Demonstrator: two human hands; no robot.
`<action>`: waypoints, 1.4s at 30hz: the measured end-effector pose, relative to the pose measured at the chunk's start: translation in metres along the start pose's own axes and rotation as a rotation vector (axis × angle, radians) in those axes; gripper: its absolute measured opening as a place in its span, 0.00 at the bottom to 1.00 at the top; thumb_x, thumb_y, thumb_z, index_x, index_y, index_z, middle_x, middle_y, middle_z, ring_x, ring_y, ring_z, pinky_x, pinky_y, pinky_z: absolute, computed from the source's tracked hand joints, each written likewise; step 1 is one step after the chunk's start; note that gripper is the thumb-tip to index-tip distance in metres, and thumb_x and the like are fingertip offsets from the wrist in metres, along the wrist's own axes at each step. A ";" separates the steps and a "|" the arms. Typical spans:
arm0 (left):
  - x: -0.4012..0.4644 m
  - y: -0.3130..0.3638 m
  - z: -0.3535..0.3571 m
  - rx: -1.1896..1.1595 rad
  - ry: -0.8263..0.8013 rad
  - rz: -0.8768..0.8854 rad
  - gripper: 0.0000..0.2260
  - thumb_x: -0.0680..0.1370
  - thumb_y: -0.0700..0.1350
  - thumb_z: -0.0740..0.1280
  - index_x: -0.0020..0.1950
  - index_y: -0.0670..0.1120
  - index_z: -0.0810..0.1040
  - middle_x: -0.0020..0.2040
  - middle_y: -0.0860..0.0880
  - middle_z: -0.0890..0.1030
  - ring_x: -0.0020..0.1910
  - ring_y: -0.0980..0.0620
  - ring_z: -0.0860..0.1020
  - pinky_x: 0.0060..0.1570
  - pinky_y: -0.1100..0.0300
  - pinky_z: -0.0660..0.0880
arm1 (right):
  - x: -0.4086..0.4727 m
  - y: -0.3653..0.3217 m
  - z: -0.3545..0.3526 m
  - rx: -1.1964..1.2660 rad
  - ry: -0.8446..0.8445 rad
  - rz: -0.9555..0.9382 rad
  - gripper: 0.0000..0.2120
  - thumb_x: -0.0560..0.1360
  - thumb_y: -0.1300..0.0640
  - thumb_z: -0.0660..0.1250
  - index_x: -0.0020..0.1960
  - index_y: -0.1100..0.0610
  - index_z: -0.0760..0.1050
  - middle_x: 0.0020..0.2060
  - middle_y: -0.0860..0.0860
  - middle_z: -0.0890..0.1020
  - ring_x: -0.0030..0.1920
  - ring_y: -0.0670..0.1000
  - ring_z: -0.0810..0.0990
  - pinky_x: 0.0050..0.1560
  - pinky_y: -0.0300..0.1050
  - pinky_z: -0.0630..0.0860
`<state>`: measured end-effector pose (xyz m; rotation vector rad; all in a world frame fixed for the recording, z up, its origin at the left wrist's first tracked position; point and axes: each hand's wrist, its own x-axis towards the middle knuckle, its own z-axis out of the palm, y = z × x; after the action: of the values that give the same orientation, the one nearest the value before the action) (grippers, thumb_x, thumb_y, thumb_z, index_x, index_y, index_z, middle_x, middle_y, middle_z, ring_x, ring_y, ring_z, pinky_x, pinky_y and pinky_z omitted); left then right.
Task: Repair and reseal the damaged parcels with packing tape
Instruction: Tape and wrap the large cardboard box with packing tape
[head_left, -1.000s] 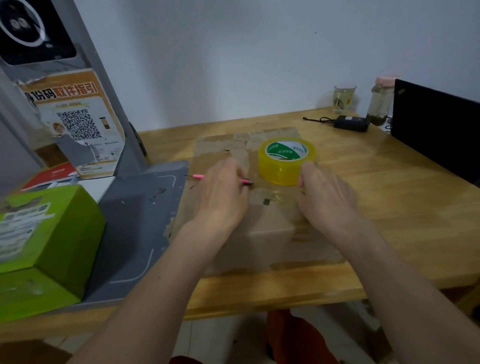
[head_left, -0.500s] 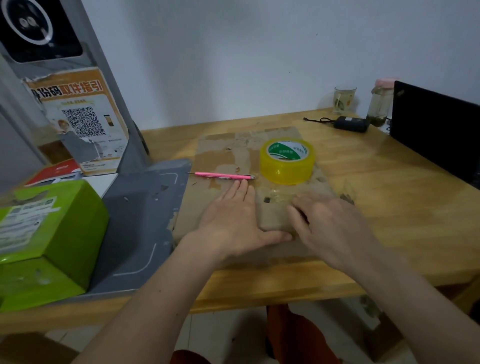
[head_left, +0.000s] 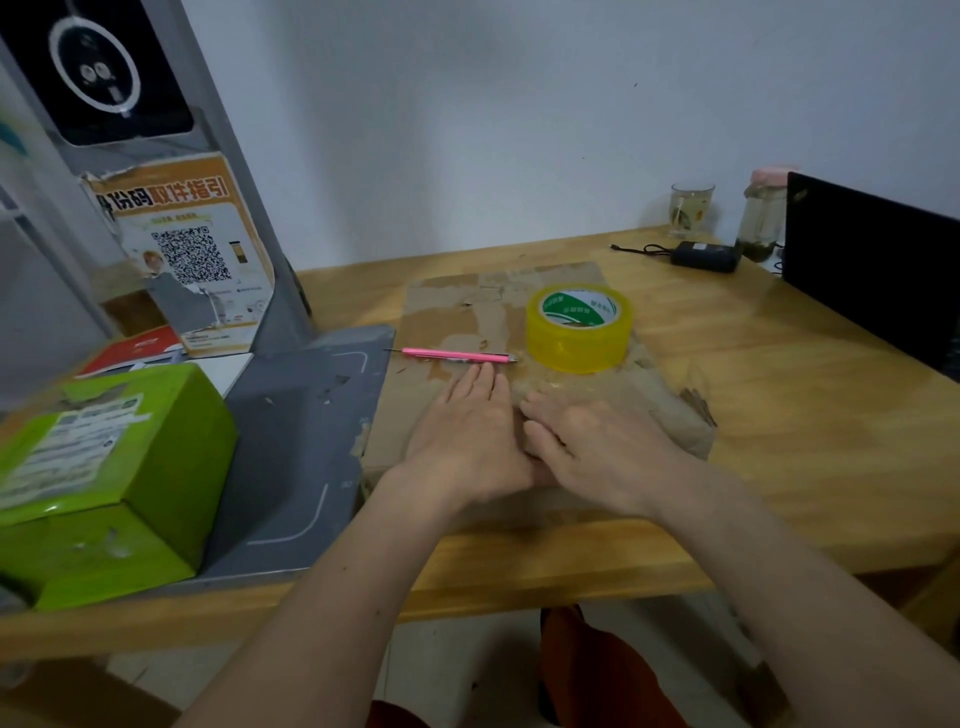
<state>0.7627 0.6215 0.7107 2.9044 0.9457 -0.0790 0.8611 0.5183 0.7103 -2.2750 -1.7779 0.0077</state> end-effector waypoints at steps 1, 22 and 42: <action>-0.001 0.001 0.000 -0.005 0.001 -0.017 0.48 0.73 0.70 0.59 0.80 0.43 0.41 0.80 0.46 0.41 0.79 0.50 0.40 0.76 0.54 0.41 | -0.003 0.003 -0.001 0.019 0.000 0.002 0.21 0.82 0.47 0.49 0.70 0.51 0.69 0.69 0.47 0.73 0.66 0.51 0.73 0.62 0.54 0.73; -0.008 -0.004 0.003 0.001 0.067 -0.023 0.47 0.73 0.69 0.58 0.80 0.44 0.44 0.81 0.46 0.43 0.79 0.50 0.43 0.76 0.54 0.44 | -0.006 -0.003 0.000 -0.141 -0.071 0.190 0.30 0.78 0.35 0.44 0.74 0.49 0.61 0.72 0.53 0.67 0.71 0.56 0.63 0.71 0.53 0.61; 0.128 -0.063 -0.055 -0.062 0.024 -0.059 0.17 0.82 0.49 0.56 0.68 0.47 0.73 0.66 0.43 0.76 0.62 0.42 0.75 0.61 0.50 0.73 | 0.201 0.019 -0.056 -0.112 -0.285 0.015 0.17 0.75 0.63 0.57 0.58 0.57 0.80 0.55 0.57 0.82 0.53 0.57 0.79 0.54 0.52 0.77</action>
<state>0.8302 0.7524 0.7515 2.8276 1.0186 -0.0179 0.9390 0.6950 0.7911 -2.4701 -1.9416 0.2530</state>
